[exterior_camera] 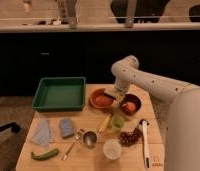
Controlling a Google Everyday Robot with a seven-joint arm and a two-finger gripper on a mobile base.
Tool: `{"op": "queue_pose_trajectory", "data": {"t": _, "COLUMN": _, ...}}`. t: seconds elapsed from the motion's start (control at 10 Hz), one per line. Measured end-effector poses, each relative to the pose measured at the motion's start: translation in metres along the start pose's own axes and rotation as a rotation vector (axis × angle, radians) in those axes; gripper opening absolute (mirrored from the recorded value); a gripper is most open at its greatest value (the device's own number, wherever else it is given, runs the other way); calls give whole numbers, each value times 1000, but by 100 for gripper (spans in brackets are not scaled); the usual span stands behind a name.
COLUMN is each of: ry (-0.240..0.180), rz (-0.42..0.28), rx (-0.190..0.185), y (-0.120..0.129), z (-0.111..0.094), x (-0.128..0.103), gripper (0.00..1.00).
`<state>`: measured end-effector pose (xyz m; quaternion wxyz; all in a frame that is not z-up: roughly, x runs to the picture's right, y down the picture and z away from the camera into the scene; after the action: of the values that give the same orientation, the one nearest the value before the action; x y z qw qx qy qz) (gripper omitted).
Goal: Place eraser in red bowl
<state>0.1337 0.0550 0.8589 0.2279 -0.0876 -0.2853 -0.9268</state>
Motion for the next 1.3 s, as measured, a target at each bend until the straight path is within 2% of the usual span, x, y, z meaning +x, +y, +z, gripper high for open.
{"op": "queue_pose_trajectory", "data": {"t": 0.3, "ry": -29, "rz": -36, "rx": 11, "y": -17, "z": 11, "x": 22, "gripper": 0}}
{"op": "queue_pose_trajectory", "data": {"t": 0.6, "ry": -53, "rz": -55, "rx": 20, "y": -21, "z": 21, "x": 37, "gripper": 0}}
{"op": "queue_pose_trajectory", "data": {"t": 1.3, "ry": -108, "rz": -74, "rx": 50, "y": -25, "z": 46, "x": 56, "gripper": 0}}
